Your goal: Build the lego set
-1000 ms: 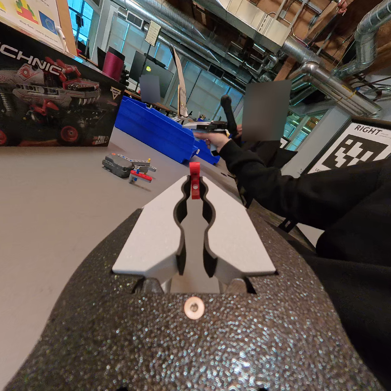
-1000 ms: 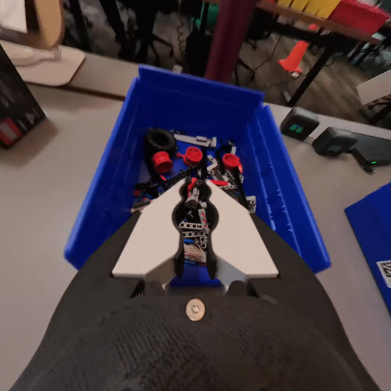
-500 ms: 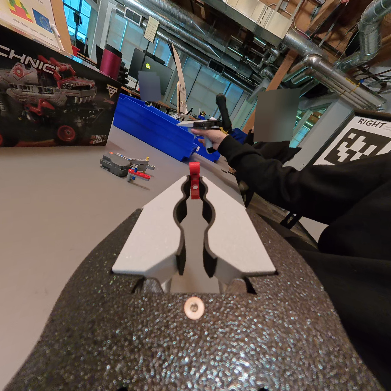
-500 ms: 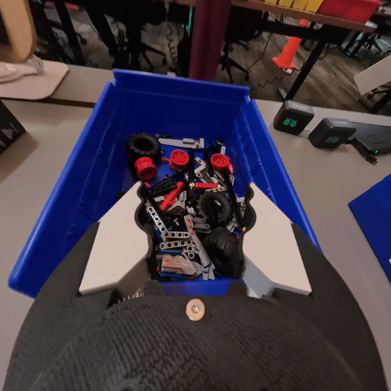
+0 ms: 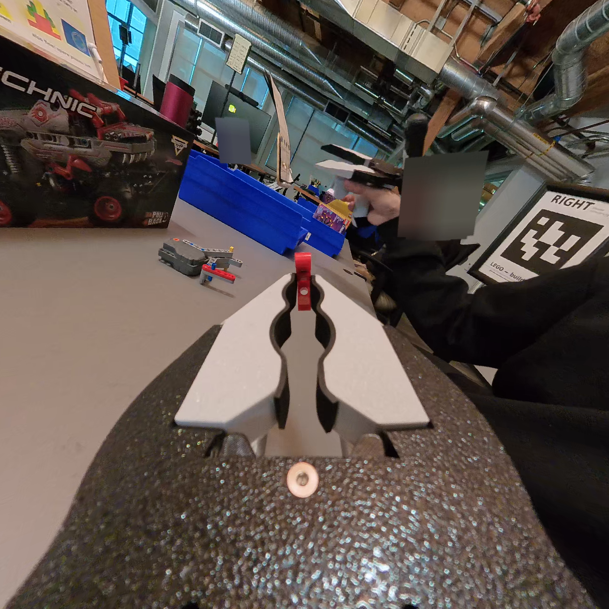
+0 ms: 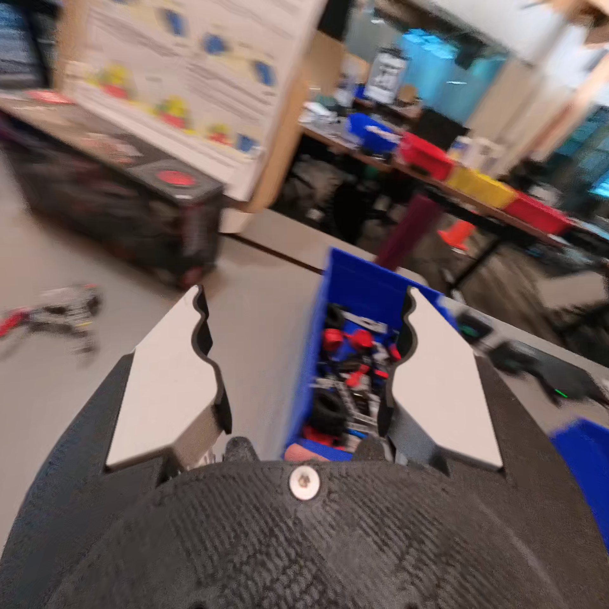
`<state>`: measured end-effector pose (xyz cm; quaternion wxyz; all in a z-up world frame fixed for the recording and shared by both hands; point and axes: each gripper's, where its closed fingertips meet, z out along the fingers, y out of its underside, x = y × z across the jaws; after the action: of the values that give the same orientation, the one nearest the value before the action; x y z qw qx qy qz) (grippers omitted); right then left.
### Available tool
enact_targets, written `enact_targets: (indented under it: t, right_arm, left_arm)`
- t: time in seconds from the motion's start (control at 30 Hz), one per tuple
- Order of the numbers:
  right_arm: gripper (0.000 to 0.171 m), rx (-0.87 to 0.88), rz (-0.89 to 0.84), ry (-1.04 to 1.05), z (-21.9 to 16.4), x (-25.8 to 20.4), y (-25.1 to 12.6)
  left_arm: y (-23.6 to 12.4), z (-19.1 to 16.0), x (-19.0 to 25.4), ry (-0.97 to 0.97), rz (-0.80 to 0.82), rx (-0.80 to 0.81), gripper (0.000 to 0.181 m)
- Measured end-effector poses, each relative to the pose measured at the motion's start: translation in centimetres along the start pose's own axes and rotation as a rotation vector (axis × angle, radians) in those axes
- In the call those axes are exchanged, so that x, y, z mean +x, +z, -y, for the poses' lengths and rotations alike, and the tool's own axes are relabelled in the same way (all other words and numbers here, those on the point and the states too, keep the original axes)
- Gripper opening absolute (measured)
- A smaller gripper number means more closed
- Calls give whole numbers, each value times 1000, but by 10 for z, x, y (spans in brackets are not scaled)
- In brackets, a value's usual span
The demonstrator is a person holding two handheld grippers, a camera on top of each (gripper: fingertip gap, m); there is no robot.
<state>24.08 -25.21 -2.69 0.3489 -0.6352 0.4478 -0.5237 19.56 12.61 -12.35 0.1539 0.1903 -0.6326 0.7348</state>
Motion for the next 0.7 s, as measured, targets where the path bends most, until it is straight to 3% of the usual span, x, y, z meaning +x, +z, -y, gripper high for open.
enact_targets:
  t: [0.07, 0.17, 0.33, 0.47, 0.57, 0.63, 0.7]
  right_arm:
    - [115, 13, 198, -30, 12, -61, -3]
    - [106, 79, 362, -42, 31, -129, -9]
    - [104, 55, 822, -27, 37, -250, -31]
    - [108, 31, 949, -61, 44, -306, -29]
    - [131, -23, 908, -254, 57, -334, 4]
    - [147, -146, 974, -370, 64, -371, 27]
    - [133, -261, 1044, -537, 53, -413, 45]
  left_arm:
    - [0, 0, 0, 4, 4, -3, 5]
    - [-2, 3, 3, 15, 7, 0, 5]
    - [-8, 10, 8, 36, 14, 18, 5]
    - [-23, 16, 8, 58, 47, 31, 5]
    - [-48, 24, 1, 89, 124, 43, 5]
    - [-74, 33, -6, 114, 207, 63, 5]
    - [-105, 45, -10, 138, 292, 107, 5]
